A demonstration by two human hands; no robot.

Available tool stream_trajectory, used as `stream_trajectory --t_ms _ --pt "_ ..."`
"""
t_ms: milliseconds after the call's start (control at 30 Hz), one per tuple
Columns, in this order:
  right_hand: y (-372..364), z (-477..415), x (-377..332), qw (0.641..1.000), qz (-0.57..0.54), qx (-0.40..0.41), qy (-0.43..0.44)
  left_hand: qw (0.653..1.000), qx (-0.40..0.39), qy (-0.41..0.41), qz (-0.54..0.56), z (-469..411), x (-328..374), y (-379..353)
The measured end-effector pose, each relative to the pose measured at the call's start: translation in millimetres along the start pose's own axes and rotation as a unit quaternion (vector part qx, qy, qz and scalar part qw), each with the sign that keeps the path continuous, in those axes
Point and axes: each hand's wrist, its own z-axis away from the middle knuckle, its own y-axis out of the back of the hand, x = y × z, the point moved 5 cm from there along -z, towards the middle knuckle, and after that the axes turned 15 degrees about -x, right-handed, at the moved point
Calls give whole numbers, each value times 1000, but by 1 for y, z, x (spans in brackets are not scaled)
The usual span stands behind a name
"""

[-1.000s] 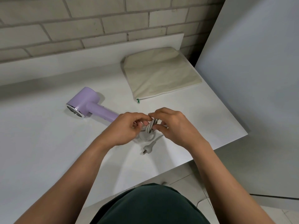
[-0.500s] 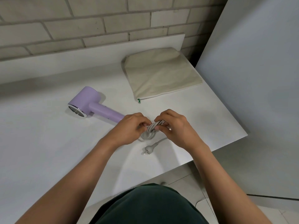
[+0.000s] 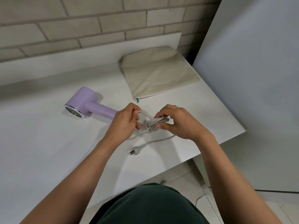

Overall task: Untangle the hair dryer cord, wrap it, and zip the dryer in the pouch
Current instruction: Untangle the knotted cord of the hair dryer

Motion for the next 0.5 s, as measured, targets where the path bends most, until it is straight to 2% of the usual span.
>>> stream_trajectory --t_ms 100,200,267,367,500 --pt "-5 1 4 999 -48 -9 -18 999 -7 9 40 2 0 4" --pt "-11 -1 3 999 -31 -1 -28 1000 -10 9 -4 0 1 5" --pt "-12 -2 3 999 -38 0 -31 993 -4 -7 -114 -2 4 5" --pt "-9 -2 4 998 -61 -6 -30 946 14 -60 -319 -4 11 0" --pt "-7 -2 3 995 -93 -6 -33 897 -37 -141 -417 -13 17 -11"
